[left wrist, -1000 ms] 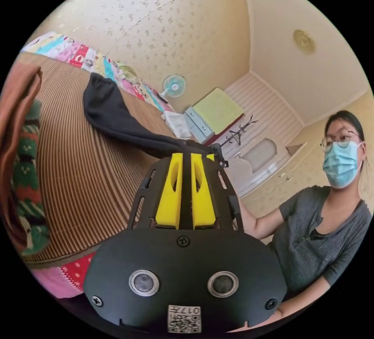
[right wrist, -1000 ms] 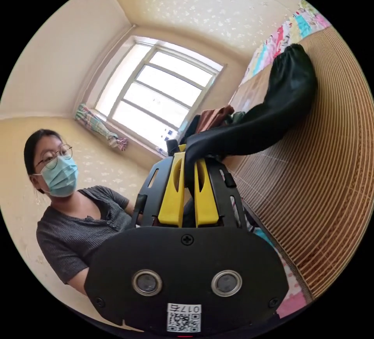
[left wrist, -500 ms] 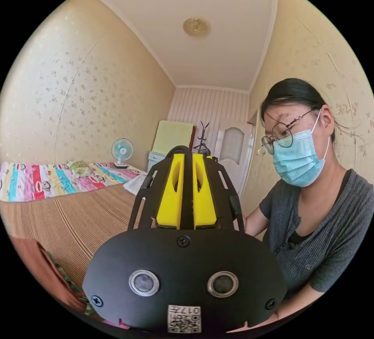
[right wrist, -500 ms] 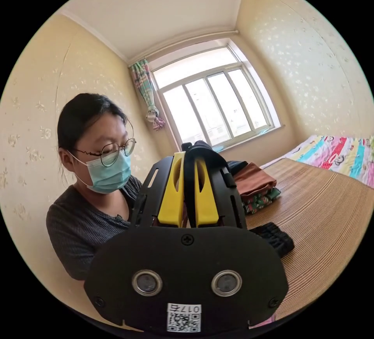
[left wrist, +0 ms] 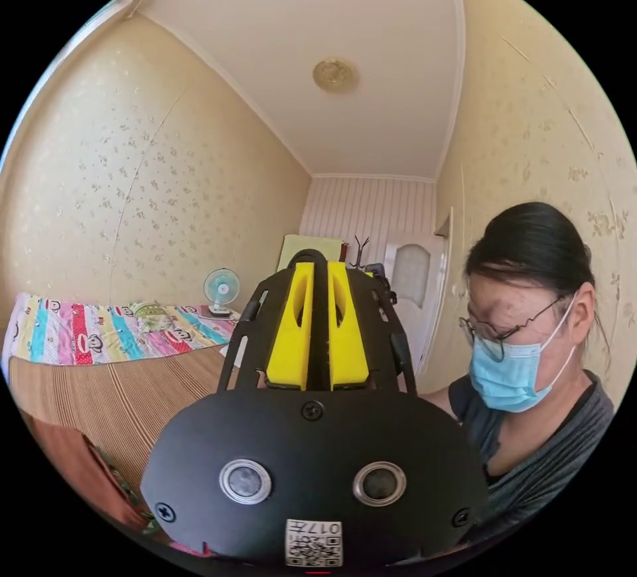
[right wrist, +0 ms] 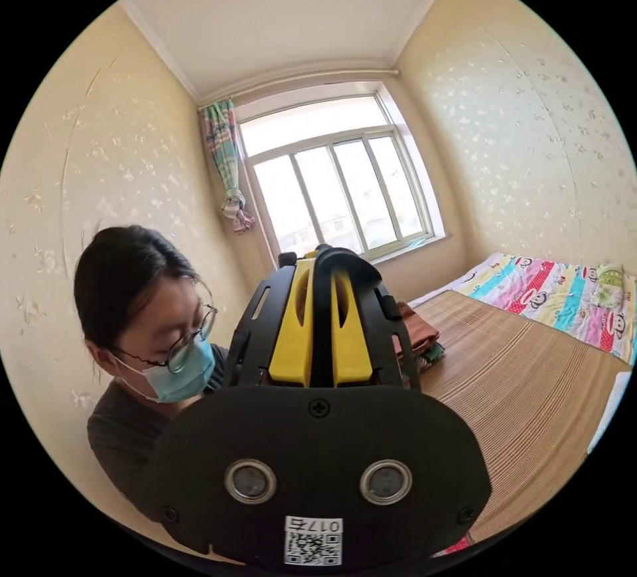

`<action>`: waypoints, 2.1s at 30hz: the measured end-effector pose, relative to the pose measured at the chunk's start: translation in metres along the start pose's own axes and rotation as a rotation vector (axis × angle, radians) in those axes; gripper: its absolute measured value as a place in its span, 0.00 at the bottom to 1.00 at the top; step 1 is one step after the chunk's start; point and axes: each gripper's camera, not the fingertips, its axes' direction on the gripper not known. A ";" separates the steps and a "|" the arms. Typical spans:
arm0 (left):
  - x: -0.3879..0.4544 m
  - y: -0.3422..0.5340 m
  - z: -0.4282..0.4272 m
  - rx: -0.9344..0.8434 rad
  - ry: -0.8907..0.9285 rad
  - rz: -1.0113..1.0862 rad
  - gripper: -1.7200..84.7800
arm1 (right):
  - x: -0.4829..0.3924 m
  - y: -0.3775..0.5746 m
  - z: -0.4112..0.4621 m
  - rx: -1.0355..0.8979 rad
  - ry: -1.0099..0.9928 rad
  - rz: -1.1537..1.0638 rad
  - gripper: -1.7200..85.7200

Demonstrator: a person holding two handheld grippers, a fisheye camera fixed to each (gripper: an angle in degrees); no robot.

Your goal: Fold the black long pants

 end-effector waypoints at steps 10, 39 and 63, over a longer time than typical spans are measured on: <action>-0.154 -0.044 0.147 -0.375 -0.416 0.006 0.06 | 0.237 -0.090 0.077 -0.223 0.227 0.331 0.02; -0.273 0.258 0.137 -0.666 -0.318 -0.662 0.25 | 0.363 0.192 0.091 -0.436 0.406 0.695 0.21; -0.291 0.267 0.183 -0.692 -0.231 -0.788 0.14 | 0.440 0.232 0.148 -0.316 -0.104 0.667 0.12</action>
